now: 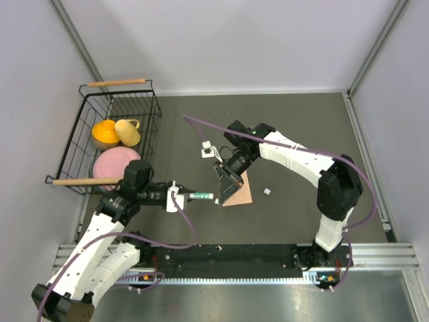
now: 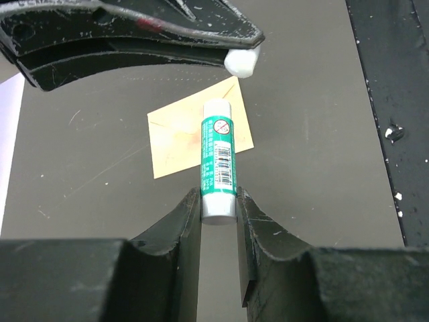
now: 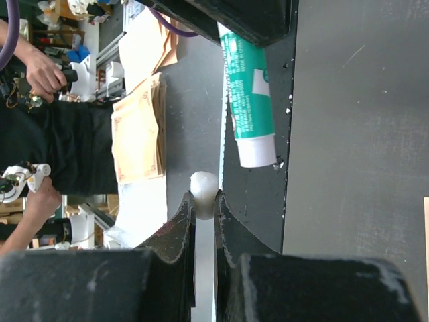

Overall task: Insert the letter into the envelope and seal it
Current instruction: Close the solid glue cap on the solid glue.

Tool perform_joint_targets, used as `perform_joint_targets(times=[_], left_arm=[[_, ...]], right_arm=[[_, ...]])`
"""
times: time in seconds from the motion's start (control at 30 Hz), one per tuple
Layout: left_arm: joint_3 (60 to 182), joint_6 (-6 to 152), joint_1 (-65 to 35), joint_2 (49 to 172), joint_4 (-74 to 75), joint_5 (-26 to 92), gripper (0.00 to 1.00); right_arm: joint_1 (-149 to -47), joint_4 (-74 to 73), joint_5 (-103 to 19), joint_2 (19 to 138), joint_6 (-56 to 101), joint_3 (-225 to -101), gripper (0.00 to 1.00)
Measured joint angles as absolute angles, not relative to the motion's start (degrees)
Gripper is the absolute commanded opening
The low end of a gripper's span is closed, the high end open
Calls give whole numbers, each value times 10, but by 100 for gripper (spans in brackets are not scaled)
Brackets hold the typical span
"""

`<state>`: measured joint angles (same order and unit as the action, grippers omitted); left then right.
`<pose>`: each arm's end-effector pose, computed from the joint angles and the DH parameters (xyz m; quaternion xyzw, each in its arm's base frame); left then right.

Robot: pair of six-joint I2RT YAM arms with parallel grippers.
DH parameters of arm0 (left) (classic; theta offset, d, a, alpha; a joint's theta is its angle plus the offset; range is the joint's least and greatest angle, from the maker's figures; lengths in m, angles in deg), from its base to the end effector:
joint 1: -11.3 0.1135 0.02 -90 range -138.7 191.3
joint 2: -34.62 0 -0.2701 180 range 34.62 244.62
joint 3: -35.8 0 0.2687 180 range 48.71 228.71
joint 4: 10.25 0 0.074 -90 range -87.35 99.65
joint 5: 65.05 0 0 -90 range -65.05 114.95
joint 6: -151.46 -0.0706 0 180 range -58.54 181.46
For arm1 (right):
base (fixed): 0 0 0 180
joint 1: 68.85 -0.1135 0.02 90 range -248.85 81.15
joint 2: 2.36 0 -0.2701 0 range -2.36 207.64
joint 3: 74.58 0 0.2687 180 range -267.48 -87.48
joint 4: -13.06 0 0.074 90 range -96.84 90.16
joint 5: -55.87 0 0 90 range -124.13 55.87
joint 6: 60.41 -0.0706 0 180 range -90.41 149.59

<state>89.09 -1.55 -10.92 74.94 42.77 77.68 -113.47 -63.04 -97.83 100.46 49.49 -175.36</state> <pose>0.1318 -0.1145 0.2735 0.6879 0.4708 -0.2455 0.4949 0.2190 0.3050 0.2643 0.4971 -0.6854 -0.5315 0.0266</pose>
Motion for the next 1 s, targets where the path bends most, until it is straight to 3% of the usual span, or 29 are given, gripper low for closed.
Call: perform_joint_targets(times=[0.27, 1.0], left_arm=[[872, 70, -118, 728, 366, 768, 0], [866, 52, -118, 713, 387, 828, 0]], right_arm=[[-1135, -630, -983, 1005, 486, -1754, 0], [-1135, -629, -975, 1005, 490, -1753, 0]])
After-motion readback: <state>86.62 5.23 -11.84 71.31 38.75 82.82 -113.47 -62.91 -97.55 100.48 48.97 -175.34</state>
